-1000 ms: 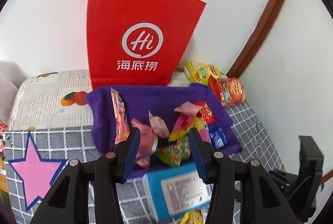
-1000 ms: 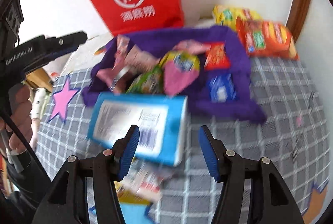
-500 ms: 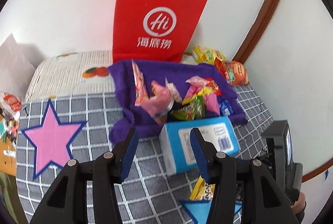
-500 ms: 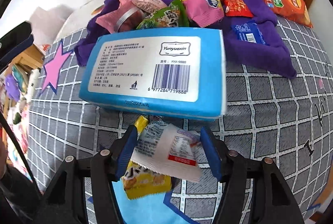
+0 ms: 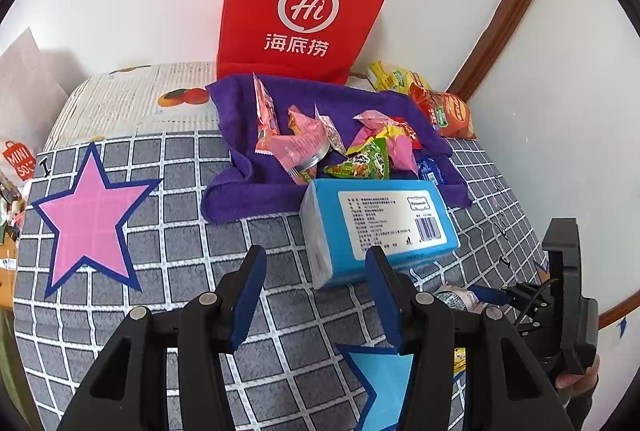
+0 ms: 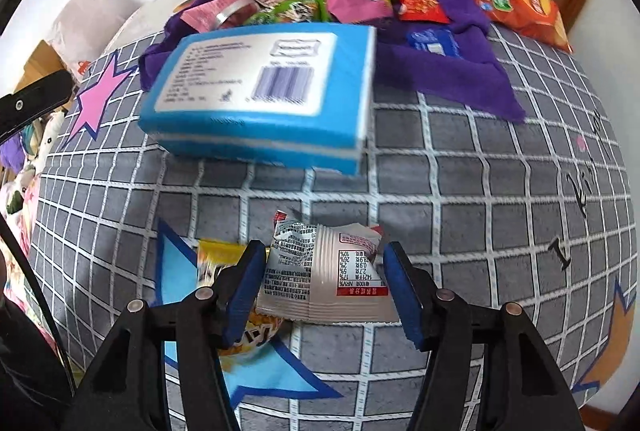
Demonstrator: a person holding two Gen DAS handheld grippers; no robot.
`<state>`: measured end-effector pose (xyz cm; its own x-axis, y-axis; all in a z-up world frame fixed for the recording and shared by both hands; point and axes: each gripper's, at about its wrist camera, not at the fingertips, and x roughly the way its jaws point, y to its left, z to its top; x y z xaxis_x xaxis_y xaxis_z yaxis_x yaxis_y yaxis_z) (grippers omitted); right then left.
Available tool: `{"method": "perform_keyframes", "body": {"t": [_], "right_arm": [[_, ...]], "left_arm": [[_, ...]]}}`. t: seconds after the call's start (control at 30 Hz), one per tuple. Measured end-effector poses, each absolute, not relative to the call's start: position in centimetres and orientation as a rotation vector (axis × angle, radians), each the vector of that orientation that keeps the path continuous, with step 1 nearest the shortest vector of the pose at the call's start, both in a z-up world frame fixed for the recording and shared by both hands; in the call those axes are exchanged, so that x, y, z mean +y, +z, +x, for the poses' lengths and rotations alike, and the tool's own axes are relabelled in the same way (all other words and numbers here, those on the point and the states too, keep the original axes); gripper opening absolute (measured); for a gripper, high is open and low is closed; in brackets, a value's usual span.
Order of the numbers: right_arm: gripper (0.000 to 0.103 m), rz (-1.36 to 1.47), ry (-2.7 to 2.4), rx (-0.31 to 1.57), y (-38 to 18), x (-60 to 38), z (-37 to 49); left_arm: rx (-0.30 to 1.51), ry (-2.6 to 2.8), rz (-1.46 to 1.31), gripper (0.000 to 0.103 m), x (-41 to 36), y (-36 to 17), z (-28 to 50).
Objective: Organize snacks
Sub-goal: 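Grasp the yellow chip bag on the blue star with the left tool and lift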
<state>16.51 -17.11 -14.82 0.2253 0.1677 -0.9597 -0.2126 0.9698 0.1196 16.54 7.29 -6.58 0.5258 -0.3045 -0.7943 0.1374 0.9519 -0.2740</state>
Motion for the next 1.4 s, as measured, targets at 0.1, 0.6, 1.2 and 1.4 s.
{"method": "perform_keyframes", "body": {"t": [0.1, 0.6, 1.2, 1.4], "right_arm": [[0.062, -0.030, 0.246, 1.349, -15.8, -17.9, 16.2], [0.053, 0.043, 0.233, 1.206, -14.3, -21.6, 13.1], [0.053, 0.158, 0.079, 1.034, -9.9, -29.9, 9.7], [0.053, 0.145, 0.096, 1.050, -10.6, -29.9, 8.7]], "left_arm": [[0.988, -0.262, -0.182, 0.049, 7.2, -6.7, 16.0], [1.058, -0.292, -0.130, 0.049, 3.9, -9.0, 13.0], [1.127, -0.479, -0.039, 0.059, -5.2, -11.8, 8.7], [1.158, -0.460, 0.018, 0.059, -7.0, -13.6, 8.8]]}}
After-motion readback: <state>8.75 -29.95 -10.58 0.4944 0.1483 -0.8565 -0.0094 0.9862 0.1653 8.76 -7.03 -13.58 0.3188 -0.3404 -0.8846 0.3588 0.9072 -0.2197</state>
